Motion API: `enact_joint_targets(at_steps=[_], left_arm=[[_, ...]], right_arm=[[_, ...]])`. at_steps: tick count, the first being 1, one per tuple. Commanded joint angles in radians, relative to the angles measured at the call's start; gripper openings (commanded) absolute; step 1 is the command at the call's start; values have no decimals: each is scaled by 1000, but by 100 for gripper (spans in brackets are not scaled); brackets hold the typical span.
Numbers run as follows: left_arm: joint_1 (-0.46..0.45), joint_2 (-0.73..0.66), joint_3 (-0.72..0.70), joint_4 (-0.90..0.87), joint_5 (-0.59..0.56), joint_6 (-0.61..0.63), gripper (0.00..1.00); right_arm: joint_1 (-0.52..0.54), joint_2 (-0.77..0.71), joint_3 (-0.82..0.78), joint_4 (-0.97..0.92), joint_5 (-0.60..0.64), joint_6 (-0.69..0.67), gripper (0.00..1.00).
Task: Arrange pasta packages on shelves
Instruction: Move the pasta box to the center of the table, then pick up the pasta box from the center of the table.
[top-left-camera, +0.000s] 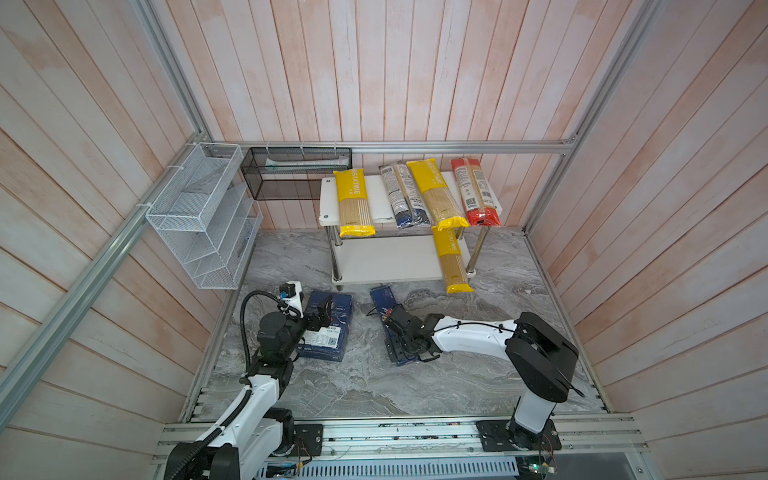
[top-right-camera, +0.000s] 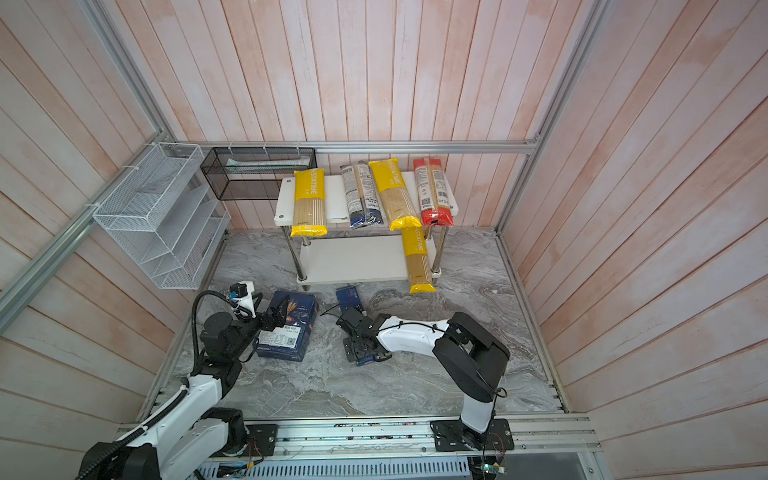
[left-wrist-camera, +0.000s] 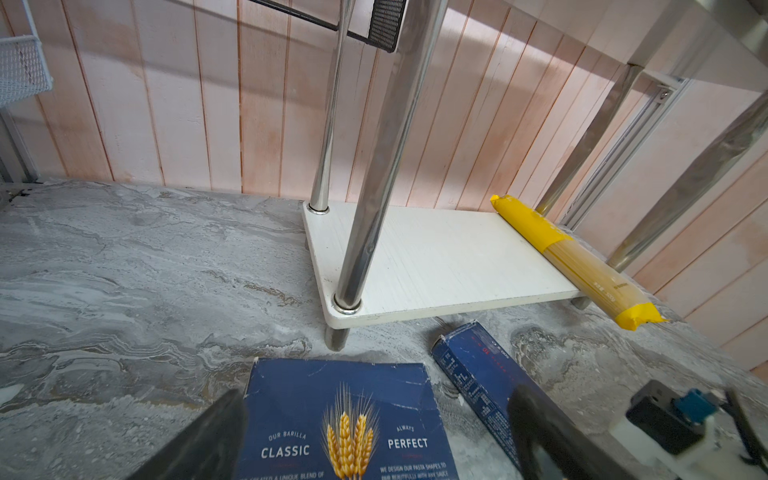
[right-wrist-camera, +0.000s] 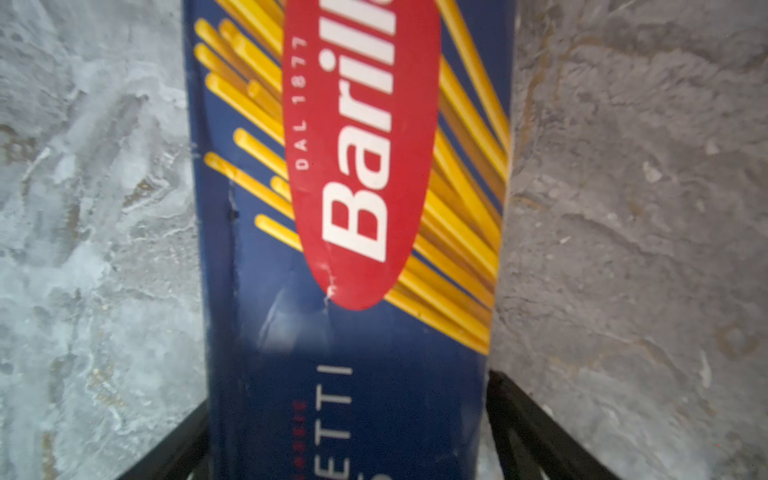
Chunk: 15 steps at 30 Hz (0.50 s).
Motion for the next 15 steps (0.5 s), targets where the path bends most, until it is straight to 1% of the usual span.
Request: enact_joint_targets(at_steps=[1,7,11,15], left_arm=[[5,-10,-13,4,10,-8,100],[5,-9,-14,4,9,-7,100],[5,-9,-13,6,8,-7,100],[5,-9,-12,5,9,-7,100]], right_arm=[[-9,0,-36,24,-6,-18,87],[-10,6,-42,47,-1,-33,79],[-12,-9,-47,54,6,-46,70],[-13,-44,-61,78,25,-50,67]])
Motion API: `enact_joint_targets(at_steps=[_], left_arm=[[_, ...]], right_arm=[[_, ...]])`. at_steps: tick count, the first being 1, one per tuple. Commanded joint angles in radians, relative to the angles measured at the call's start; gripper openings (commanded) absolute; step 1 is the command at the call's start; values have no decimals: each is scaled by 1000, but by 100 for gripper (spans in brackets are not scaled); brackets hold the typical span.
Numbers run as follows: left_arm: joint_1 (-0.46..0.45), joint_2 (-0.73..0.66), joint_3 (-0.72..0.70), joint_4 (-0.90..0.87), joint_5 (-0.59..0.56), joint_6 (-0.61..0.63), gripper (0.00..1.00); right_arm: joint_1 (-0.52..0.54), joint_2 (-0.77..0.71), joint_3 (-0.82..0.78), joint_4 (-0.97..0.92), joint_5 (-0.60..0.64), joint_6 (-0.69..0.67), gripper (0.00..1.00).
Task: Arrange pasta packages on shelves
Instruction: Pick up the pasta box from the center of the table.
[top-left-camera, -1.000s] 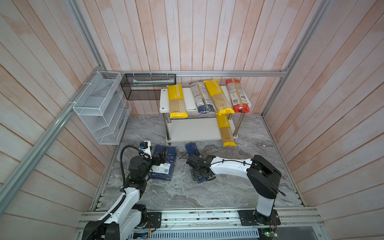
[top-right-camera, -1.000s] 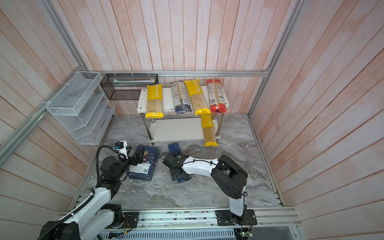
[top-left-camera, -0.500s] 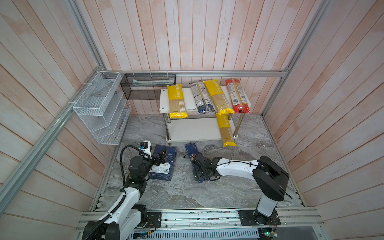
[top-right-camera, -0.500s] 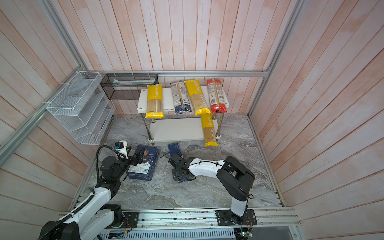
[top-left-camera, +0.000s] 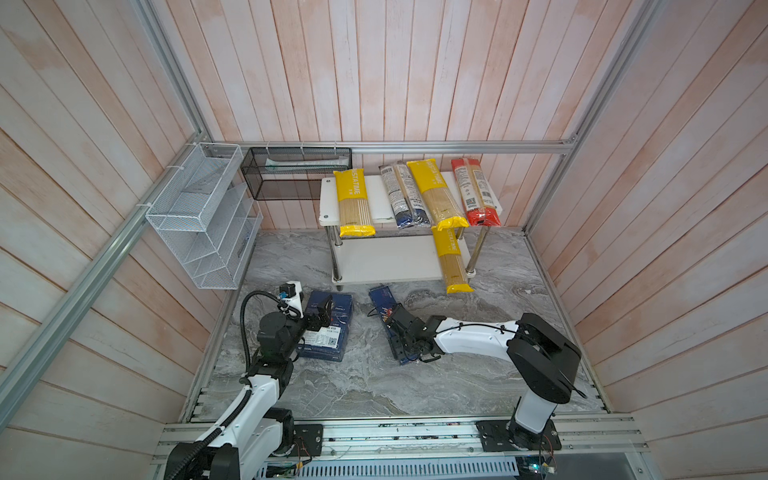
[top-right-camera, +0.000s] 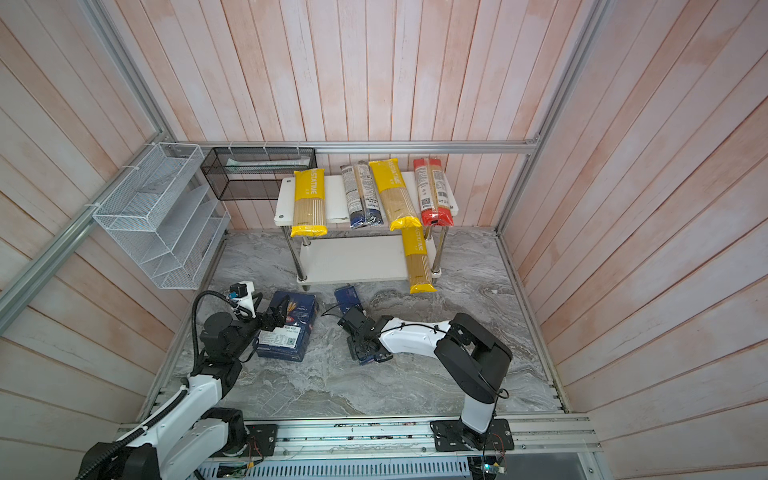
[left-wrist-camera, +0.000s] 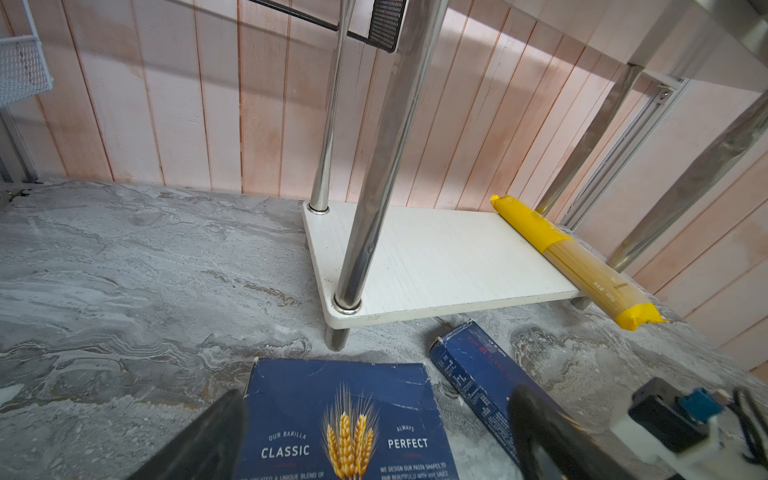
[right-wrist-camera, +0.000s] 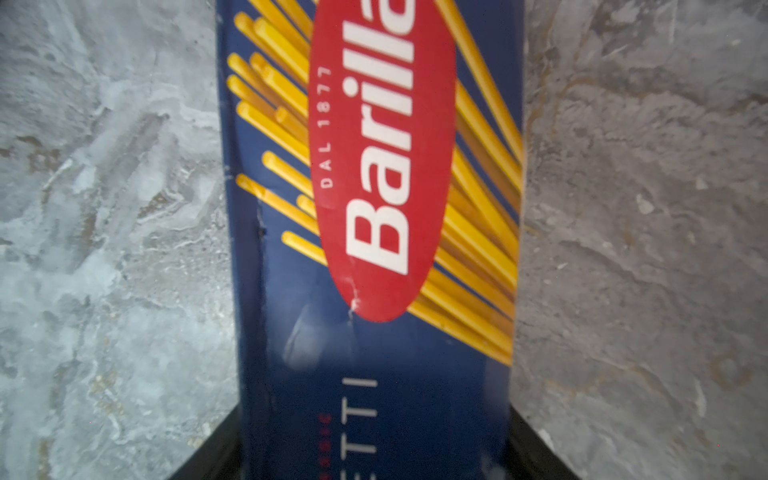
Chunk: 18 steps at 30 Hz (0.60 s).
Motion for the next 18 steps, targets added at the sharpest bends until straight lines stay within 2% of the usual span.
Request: enact_joint_targets(at_steps=[1,7,18], left_arm=[[5,-8,-13,5,8,-7,100],[5,-7,-10,3,3,-8,100],[5,-4,-10,1,2,-8,100]], right_arm=[[-9,-38,-33,16,23,-7,66],[-13,-143,-88,93,67,-7,52],[-45,-256,-126,140,110,-20,43]])
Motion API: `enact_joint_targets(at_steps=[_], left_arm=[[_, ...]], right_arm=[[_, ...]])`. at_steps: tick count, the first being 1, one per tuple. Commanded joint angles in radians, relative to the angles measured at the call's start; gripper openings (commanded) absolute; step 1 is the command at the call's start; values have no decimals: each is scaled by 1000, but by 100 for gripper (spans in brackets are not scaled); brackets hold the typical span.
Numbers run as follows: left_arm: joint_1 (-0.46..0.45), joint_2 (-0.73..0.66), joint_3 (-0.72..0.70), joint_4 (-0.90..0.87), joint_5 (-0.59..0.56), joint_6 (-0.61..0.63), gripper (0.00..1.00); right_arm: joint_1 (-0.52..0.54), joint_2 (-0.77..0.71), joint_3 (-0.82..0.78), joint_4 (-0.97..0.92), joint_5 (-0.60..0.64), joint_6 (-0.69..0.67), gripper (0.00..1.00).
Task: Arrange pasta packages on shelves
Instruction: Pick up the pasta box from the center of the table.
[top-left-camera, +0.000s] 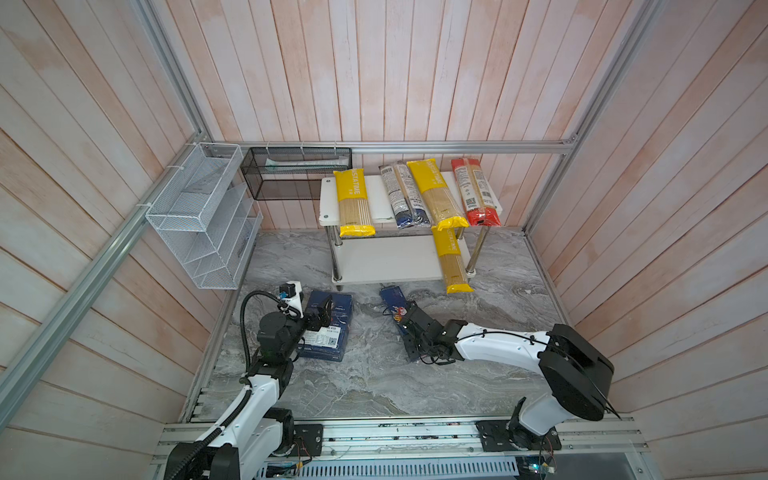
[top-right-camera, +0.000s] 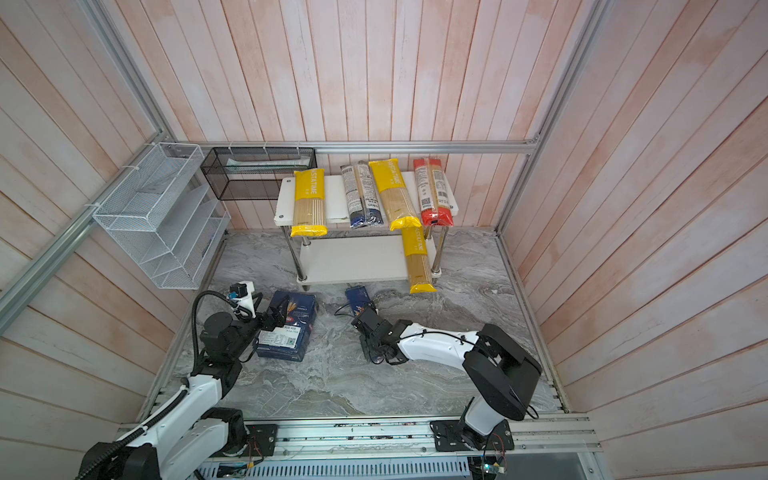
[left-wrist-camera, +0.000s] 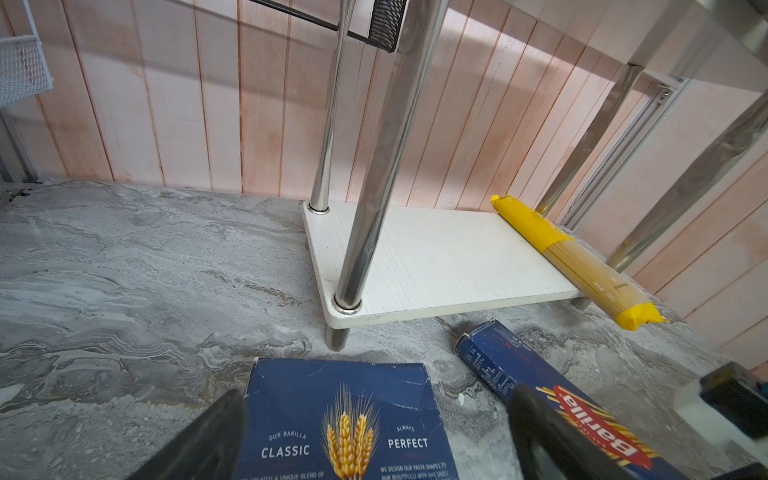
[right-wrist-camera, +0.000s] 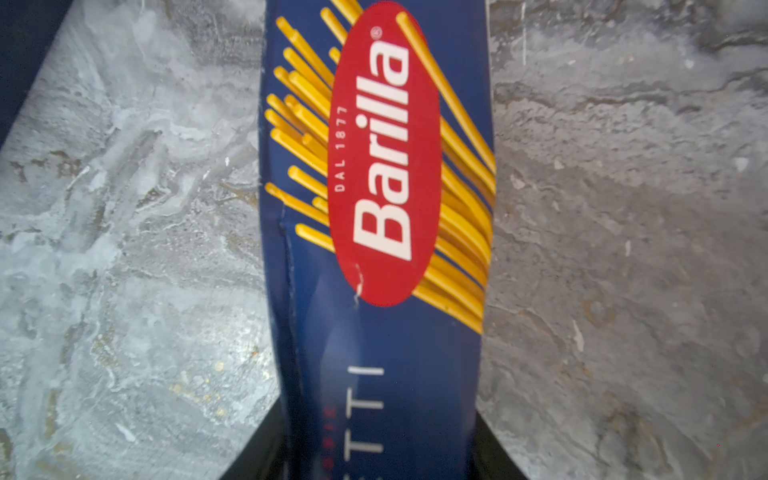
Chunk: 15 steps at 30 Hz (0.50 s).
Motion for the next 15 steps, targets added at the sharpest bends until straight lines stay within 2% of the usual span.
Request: enact_joint_targets(at_steps=[1,9,15], left_arm=[[5,-3,-10,1,3,-8,100],[5,-4,-10,1,1,-8,100],[5,-2,-8,1,1,-9,100]], right_arm=[[-13,-80,9,101,76,-8,43],[-29,-226,-61,162,101,-7,33],[-29,-337,-102,165,149,-35,32]])
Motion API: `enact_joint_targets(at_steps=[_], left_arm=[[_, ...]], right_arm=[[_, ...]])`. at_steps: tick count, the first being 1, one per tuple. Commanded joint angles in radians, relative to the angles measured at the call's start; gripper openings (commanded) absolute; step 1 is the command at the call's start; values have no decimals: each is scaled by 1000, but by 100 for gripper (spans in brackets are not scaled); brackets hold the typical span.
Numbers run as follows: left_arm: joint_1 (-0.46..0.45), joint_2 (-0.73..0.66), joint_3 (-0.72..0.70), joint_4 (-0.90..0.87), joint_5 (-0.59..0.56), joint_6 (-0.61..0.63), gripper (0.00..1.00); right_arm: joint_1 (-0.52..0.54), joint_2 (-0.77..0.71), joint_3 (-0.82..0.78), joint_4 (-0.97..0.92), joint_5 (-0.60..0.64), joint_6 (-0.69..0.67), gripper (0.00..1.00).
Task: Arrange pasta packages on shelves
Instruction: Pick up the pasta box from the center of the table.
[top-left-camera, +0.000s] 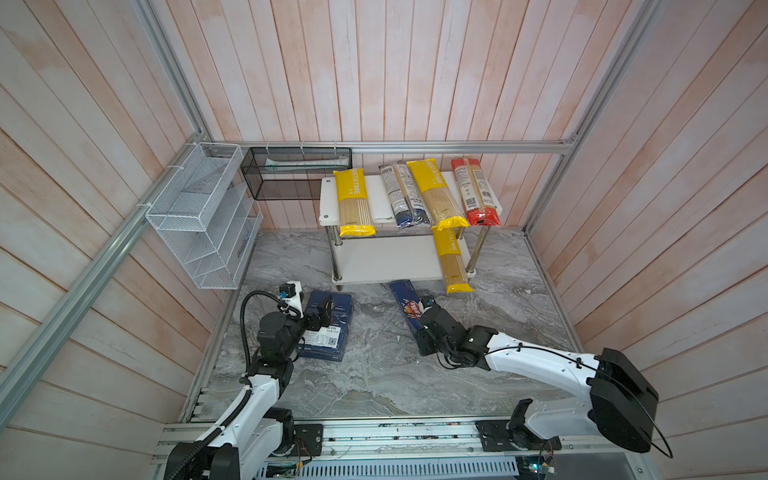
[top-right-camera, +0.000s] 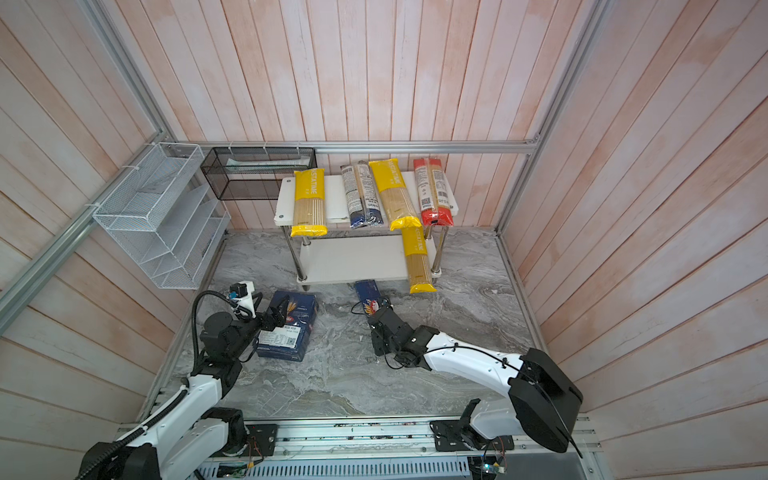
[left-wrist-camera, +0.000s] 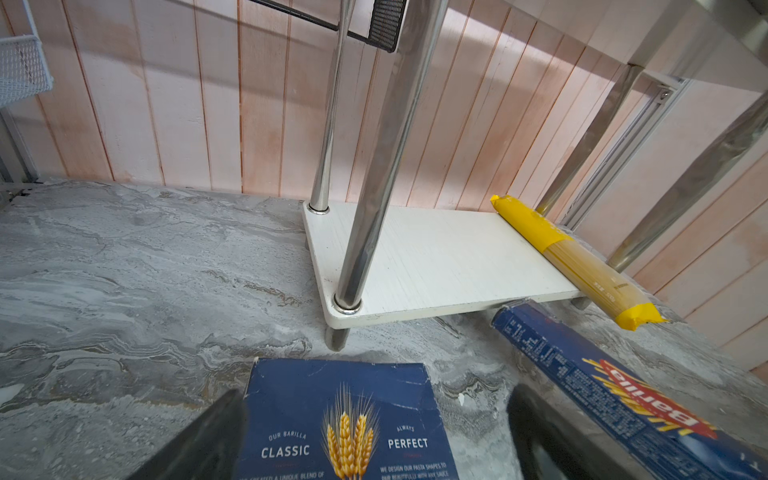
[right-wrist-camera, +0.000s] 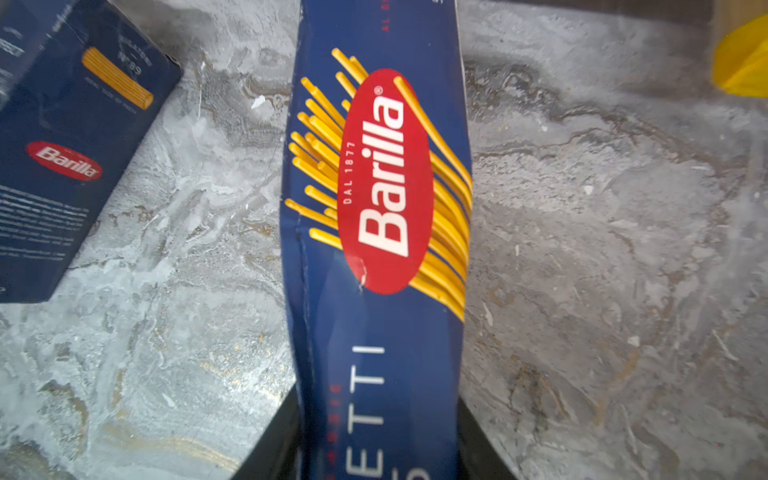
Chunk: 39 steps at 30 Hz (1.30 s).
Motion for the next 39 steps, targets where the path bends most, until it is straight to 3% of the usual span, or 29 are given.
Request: enact_joint_targets(at_steps=[1,12,30,39], left_arm=[[5,-2,-10,1,2,-8,100],[5,-8,-11,1,0,-10,100],[4,-4,-10,1,1,-11,100],[5,-4,-10,1,2,-10,100]], right_arm=[[-5,-88,10,130,106,-28,32],[-82,-142,10,137,108,-42,31],[-275,40,184,227,10,-196,31],[-321,126,257,296,-5,-230,31]])
